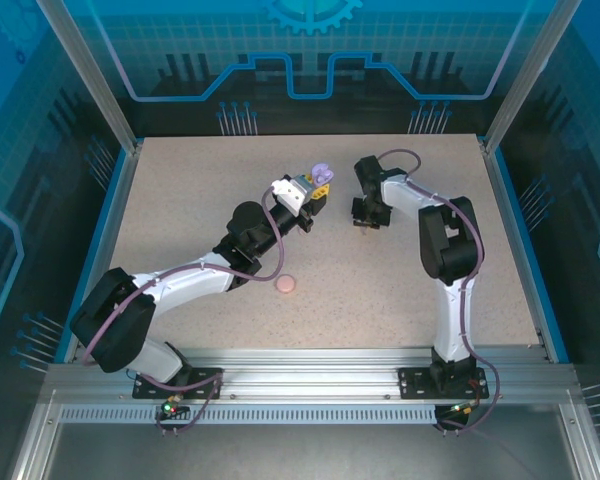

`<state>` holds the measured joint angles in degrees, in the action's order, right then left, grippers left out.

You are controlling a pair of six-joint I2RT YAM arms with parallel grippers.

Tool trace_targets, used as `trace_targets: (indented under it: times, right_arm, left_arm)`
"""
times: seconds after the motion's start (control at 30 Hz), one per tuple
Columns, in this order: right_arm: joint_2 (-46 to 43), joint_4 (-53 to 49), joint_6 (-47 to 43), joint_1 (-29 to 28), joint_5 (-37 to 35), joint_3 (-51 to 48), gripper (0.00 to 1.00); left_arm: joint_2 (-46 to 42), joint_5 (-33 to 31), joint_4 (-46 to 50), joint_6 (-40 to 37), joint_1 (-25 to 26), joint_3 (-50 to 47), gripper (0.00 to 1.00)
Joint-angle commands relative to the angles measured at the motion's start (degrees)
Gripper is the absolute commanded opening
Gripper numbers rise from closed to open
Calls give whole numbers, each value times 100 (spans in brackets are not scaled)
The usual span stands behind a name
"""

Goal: Insert the wireless bluetooth earbuds into the charging case

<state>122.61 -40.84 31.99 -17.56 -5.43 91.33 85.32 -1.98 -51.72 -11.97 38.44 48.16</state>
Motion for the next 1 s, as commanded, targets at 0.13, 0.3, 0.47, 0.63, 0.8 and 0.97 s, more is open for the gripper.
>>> trace_targets:
  times: [0.13, 0.3, 0.47, 0.63, 0.8, 0.97]
  right_arm:
    - [-788, 93, 133, -89, 316, -176, 22]
    - [-1051, 100, 93, -89, 359, -176, 24]
    - [-754, -219, 80, -114, 145, -12, 41]
    - [-422, -350, 138, -177, -13, 31, 42]
    - [-218, -337, 159, -226, -66, 47, 41]
    - [-73, -381, 161, -230, -137, 144, 40]
  left_arm:
    - [-195, -53, -146, 123, -36, 22, 0]
    - [-190, -53, -141, 138, -29, 35, 0]
    - [-149, -40, -154, 194, -30, 51, 0]
    - [-148, -48, -152, 187, -25, 44, 0]
    - [-158, -52, -159, 177, -35, 23, 0]
    - [-140, -50, -191, 194, -25, 12, 0]
